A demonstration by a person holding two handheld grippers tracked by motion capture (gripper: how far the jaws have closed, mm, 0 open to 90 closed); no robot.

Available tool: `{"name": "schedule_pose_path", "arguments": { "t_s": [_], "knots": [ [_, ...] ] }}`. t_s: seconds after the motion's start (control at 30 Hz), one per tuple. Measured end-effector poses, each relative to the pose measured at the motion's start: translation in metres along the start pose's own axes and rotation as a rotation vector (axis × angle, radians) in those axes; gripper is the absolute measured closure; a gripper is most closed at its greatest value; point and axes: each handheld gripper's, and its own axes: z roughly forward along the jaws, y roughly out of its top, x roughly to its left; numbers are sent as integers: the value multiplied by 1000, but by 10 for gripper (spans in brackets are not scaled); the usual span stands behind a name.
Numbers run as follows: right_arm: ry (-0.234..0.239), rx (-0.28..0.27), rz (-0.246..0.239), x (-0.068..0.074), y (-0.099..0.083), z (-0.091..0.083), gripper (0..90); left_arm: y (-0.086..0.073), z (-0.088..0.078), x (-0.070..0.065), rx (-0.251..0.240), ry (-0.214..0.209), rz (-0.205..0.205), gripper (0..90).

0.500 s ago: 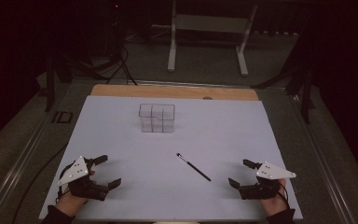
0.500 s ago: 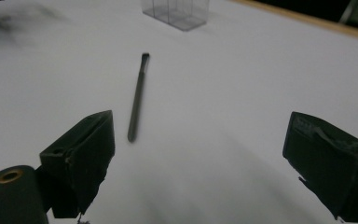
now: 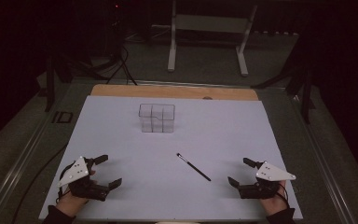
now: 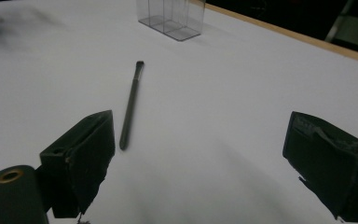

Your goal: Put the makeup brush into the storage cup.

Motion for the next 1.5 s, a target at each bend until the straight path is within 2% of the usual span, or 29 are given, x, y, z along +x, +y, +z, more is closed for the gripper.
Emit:
{"name": "schedule_pose_path", "arguments": {
  "t_s": [0.03, 0.13, 0.3, 0.4, 0.53, 0.6, 0.67, 1.0, 1.2, 1.37, 1.5],
  "knots": [
    [14, 0, 9, 0, 0, 0, 93, 0, 0, 0, 1, 1, -1, 9],
    [11, 22, 10, 2, 1, 3, 93, 0, 0, 1, 0, 0, -3, 9],
    [14, 95, 49, 6, 3, 12, 93, 0, 0, 0, 0, -5, 6, 9],
    [31, 111, 54, 11, 6, 17, 99, -1, 0, 0, 4, -9, 7, 9],
    [52, 179, 42, 17, 9, 28, 101, 0, -1, -2, -2, -11, 11, 9],
    [60, 239, 26, 21, 11, 35, 101, 0, -2, -2, -1, -10, 14, 9],
    [71, 290, 38, 23, 13, 40, 101, 0, -2, -2, -1, -10, 13, 9],
    [67, 445, 90, 23, 23, 63, 130, 0, -2, -2, 3, -10, 18, 9],
    [66, 500, 86, 26, 31, 71, 133, 0, -2, -2, 4, -11, 17, 9],
    [66, 506, 88, 27, 38, 77, 142, 0, -2, -2, 4, -12, 16, 9],
    [73, 545, 89, 29, 41, 83, 145, 0, -1, -2, 6, -15, 17, 8]
  ]
}}
